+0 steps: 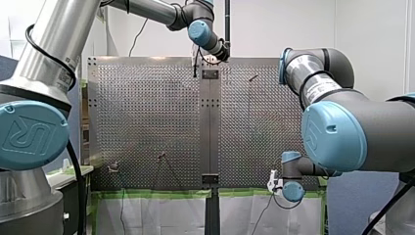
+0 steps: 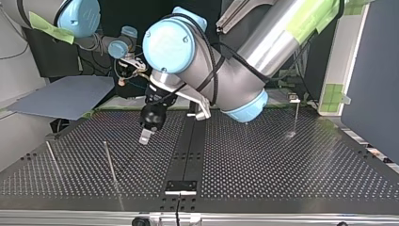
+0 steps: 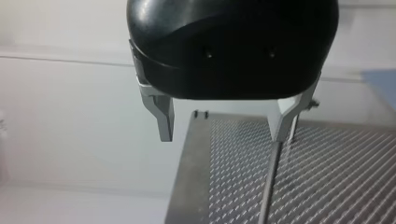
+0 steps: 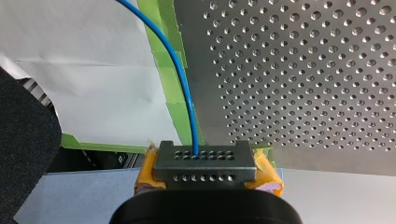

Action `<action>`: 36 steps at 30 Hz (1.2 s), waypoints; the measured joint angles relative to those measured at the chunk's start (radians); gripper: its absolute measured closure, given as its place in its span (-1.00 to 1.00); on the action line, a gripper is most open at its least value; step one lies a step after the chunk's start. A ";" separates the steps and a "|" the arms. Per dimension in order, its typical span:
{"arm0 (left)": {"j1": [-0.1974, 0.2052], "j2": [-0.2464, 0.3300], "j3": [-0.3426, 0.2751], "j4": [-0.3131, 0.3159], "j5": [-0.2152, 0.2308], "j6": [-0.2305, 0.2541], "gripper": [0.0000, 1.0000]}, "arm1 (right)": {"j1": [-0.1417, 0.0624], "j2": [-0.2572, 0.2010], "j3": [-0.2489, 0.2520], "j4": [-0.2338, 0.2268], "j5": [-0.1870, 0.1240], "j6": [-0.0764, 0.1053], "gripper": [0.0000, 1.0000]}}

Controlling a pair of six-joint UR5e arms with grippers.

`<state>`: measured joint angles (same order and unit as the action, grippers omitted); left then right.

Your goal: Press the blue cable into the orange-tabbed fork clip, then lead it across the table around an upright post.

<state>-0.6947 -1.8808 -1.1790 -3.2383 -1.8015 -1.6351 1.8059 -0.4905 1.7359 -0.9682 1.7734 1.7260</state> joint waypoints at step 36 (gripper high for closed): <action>-0.021 -0.094 0.156 -0.181 0.097 -0.040 -0.99 | 0.006 0.000 0.000 0.001 0.002 0.000 1.00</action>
<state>-0.7157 -1.9747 -1.0229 -3.4195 -1.7042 -1.6756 1.8124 -0.4910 1.7358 -0.9669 1.7751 1.7260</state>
